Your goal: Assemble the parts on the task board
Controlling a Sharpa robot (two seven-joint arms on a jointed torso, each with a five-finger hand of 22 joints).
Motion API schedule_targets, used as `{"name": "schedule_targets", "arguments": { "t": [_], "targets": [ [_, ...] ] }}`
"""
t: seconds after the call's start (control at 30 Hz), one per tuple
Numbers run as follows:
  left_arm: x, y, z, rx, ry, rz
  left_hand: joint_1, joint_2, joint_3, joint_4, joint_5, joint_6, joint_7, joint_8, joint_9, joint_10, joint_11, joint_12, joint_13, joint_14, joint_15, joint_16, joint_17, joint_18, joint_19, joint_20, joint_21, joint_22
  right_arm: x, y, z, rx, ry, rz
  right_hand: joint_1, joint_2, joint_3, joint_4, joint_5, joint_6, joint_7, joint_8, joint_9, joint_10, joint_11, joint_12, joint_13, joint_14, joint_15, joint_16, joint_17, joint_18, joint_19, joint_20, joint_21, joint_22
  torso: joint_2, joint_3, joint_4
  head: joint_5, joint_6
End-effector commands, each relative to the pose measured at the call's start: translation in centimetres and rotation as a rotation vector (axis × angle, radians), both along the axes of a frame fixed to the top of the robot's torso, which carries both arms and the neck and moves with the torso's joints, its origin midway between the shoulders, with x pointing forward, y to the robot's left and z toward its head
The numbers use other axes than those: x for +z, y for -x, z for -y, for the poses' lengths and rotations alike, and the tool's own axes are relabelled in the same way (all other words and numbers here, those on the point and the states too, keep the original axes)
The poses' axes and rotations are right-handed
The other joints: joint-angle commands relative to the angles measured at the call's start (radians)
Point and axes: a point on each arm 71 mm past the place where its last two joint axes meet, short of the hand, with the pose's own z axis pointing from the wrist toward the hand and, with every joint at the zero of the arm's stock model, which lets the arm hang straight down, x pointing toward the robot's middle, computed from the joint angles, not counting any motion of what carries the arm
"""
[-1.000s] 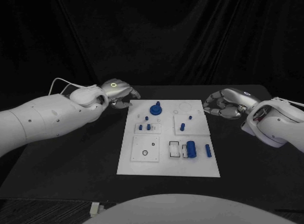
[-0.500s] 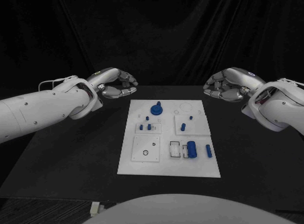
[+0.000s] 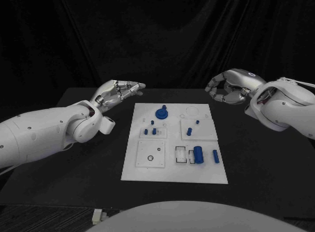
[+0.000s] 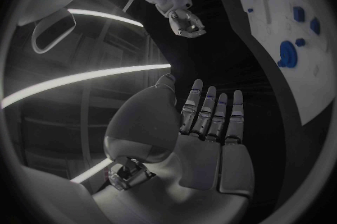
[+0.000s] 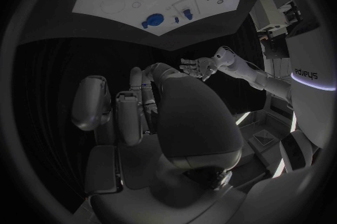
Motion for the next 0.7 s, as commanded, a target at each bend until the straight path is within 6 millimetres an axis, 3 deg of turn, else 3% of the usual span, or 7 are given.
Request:
{"name": "schedule_targets", "arguments": {
  "t": [0.03, 0.17, 0.3, 0.5, 0.6, 0.7],
  "targets": [
    [1.0, 0.6, -0.2, -0.024, 0.334, 0.026, 0.005, 0.022, -0.026, 0.0, 0.0, -0.011, 0.012, 0.002, 0.001, -0.036, -0.015, 0.014, -0.017, -0.044, -0.007, -0.03, -0.024, 0.019, -0.018, -0.003, -0.001, -0.031, -1.0, 0.0, -0.2, 0.012, 0.122, -0.03, -0.001, -0.011, 0.011, -0.017, -0.04, -0.013, -0.009, -0.003, 0.009, -0.025, 0.016, -0.062, -0.053, 0.036, 0.004, -0.005, 0.068, 0.01, -0.007, 0.009, -0.01, 0.146, 0.002, 0.0015, -0.0002, -0.003, 0.0],
    [0.4, 1.2, -0.3, -0.028, 0.364, -0.004, 0.022, 0.033, -0.036, -0.001, 0.006, -0.011, 0.021, 0.005, 0.004, -0.062, -0.018, 0.019, -0.031, -0.061, -0.006, -0.041, -0.035, 0.02, -0.024, -0.005, -0.001, -0.049, -1.6, 0.1, -0.9, 0.042, 0.205, 0.002, -0.007, -0.023, 0.008, -0.034, -0.112, -0.024, -0.026, -0.005, 0.015, -0.042, 0.021, -0.11, -0.099, 0.035, -0.005, -0.004, 0.067, 0.012, -0.009, 0.007, -0.013, 0.145, 0.001, 0.0027, -0.0019, -0.006, 0.0],
    [0.1, 1.5, -0.4, -0.031, 0.38, -0.025, 0.044, 0.041, -0.04, -0.002, 0.02, -0.009, 0.026, 0.01, 0.006, -0.069, -0.014, 0.032, -0.039, -0.058, -0.001, -0.037, -0.038, 0.019, -0.023, -0.003, 0.0, -0.063, -2.3, 0.2, -1.7, 0.079, 0.304, 0.045, -0.02, -0.034, -0.012, -0.045, -0.248, -0.03, -0.045, -0.007, 0.022, -0.045, 0.013, -0.132, -0.129, 0.035, -0.011, -0.004, 0.065, 0.012, -0.01, 0.001, -0.02, 0.143, 0.002, 0.005, -0.0031, -0.006, 0.0],
    [-0.2, 1.8, -0.6, -0.035, 0.387, -0.042, 0.092, 0.049, -0.044, -0.004, 0.057, -0.005, 0.03, 0.018, 0.01, -0.075, -0.007, 0.056, -0.053, -0.033, 0.017, -0.015, -0.038, 0.019, -0.01, 0.012, 0.003, -0.084, -3.7, 0.4, -2.7, 0.118, 0.379, 0.063, -0.038, -0.047, -0.044, -0.048, -0.281, -0.05, -0.084, -0.029, 0.021, -0.075, 0.005, -0.159, -0.158, 0.033, -0.017, -0.009, 0.057, 0.015, -0.012, -0.004, -0.035, 0.139, 0.002, 0.0031, -0.0029, -0.006, 0.0],
    [-0.2, 1.8, -0.6, -0.037, 0.388, -0.047, 0.104, 0.052, -0.044, -0.005, 0.068, -0.005, 0.031, 0.02, 0.011, -0.078, -0.004, 0.062, -0.057, -0.028, 0.021, -0.009, -0.038, 0.019, -0.006, 0.016, 0.004, -0.089, -4.6, 0.5, -3.0, 0.131, 0.389, 0.059, -0.044, -0.046, -0.061, -0.047, -0.289, -0.053, -0.094, -0.044, 0.019, -0.088, 0.005, -0.176, -0.176, 0.033, -0.018, -0.009, 0.057, 0.014, -0.009, -0.005, -0.035, 0.139, 0.002, 0.002, -0.0013, -0.01, 0.0],
    [-0.4, 1.9, -0.7, -0.039, 0.39, -0.051, 0.121, 0.057, -0.043, -0.006, 0.088, -0.006, 0.033, 0.023, 0.011, -0.083, -0.001, 0.067, -0.063, -0.023, 0.025, -0.004, -0.039, 0.019, -0.001, 0.021, 0.004, -0.097, -5.3, 0.6, -3.3, 0.143, 0.389, 0.059, -0.049, -0.044, -0.077, -0.044, -0.298, -0.048, -0.093, -0.056, 0.019, -0.088, 0.007, -0.186, -0.191, 0.036, -0.018, -0.006, 0.06, 0.013, -0.005, -0.005, -0.032, 0.141, 0.001, 0.0013, -0.0003, -0.016, 0.0]
  ]
}}
